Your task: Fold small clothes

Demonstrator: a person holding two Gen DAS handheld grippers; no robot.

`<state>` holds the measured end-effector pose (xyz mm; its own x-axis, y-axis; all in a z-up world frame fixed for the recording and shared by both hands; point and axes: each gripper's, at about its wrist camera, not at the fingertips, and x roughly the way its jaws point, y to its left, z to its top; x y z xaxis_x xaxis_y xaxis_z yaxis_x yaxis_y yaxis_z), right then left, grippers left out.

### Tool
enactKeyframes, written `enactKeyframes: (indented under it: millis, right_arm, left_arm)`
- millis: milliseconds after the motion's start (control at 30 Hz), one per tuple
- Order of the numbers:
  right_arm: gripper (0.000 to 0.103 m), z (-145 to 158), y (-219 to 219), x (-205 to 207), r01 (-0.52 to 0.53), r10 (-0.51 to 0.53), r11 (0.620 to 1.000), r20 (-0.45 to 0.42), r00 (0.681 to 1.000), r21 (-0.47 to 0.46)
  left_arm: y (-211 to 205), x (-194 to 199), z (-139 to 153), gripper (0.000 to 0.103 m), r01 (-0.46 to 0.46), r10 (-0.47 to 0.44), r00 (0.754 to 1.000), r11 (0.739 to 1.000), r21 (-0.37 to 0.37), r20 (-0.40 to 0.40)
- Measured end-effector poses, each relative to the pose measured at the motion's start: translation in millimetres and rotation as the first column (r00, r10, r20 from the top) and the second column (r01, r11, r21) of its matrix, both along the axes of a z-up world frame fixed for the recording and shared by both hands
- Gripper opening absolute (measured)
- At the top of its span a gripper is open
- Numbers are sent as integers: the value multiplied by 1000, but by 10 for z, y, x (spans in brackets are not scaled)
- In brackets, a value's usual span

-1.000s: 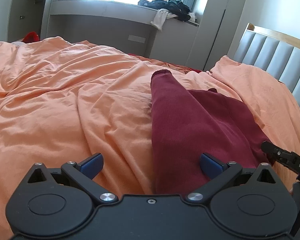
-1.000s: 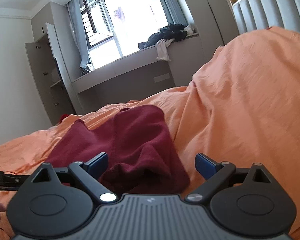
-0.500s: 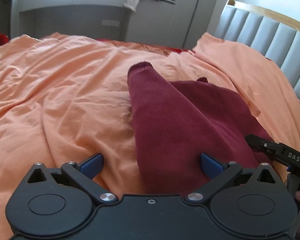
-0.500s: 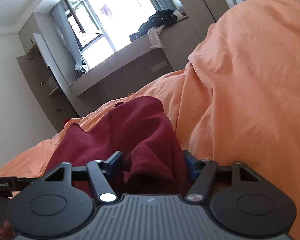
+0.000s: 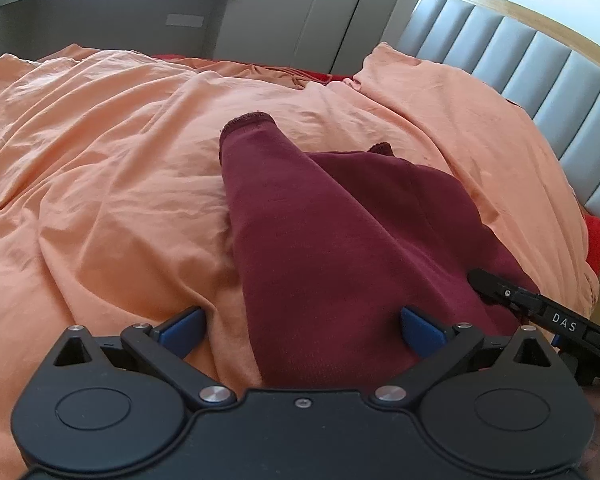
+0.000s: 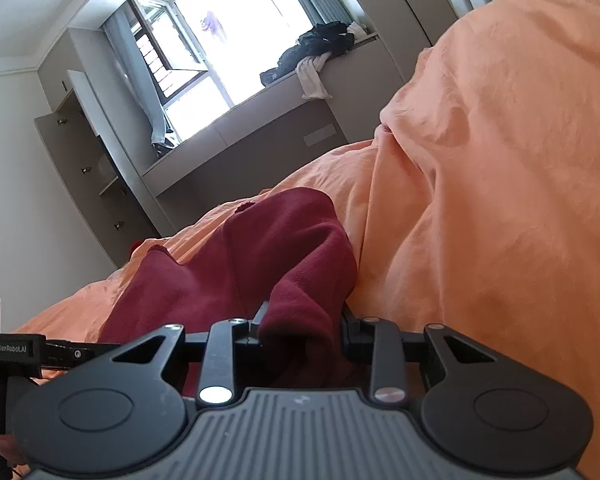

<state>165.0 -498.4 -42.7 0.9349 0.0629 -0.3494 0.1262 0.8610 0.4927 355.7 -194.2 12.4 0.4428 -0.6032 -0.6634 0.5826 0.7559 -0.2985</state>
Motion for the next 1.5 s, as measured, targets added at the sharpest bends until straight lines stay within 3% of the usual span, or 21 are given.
enactKeyframes:
  millis: [100,133,167,200,267,367,433,500,633,800,933,1100,1300,1433,1500]
  right_arm:
    - [33,9,26,1,8,-8,1000,1,1000,-1]
    - [32,22,51,-4,12,-12,1000,3,1000,-15]
    - [30,35,73,-9,14,-14,1000,6,1000,-28]
    - [27,50,99,-15,17,-17,999,10,1000,-43]
    - [23,95,172,-50,25,-23,997,26,999,-75]
    - [20,226,282,-82,29,-20,991,67,998,-131]
    - [20,361,417,-113,35,-9,975,118,993,-221]
    - [20,477,544,-109,46,2,954,158,987,-295]
    - [20,658,737,-12,64,15,937,222,975,-344]
    - [20,820,911,411,2,69,960,244,967,-279]
    - [20,801,986,670,-49,103,969,215,971,-242]
    - [20,654,1084,952,-70,105,967,129,986,-245]
    - [26,407,1138,1033,-67,91,958,74,993,-280]
    - [32,337,1198,1017,-50,75,955,73,995,-294]
    - [36,328,1217,1003,-43,68,955,74,995,-293]
  left_arm:
    - [-34,-43,33,87,-5,5,1000,1000,19,19]
    - [-45,-69,55,76,5,-5,1000,1000,17,29]
    - [-59,-92,82,54,34,-34,999,999,0,35]
    - [-72,-106,104,52,39,-39,999,999,-7,36]
    - [-101,-92,144,32,4,-4,999,1000,3,37]
    - [-90,-71,226,20,-18,19,999,1000,-17,49]
    - [-76,-90,328,18,-21,23,996,1000,-22,90]
    - [-51,-140,462,17,-33,36,986,999,-22,160]
    - [72,-220,769,17,-55,59,954,998,-22,295]
    - [343,-164,1080,17,-125,124,921,992,-22,368]
    - [577,-11,1096,18,-180,167,917,984,2,362]
    - [699,188,703,20,-206,184,933,978,37,310]
    - [734,146,449,34,-232,206,925,972,45,319]
    - [725,115,456,56,-251,232,927,968,29,294]
    - [718,91,448,62,-267,248,925,963,27,288]
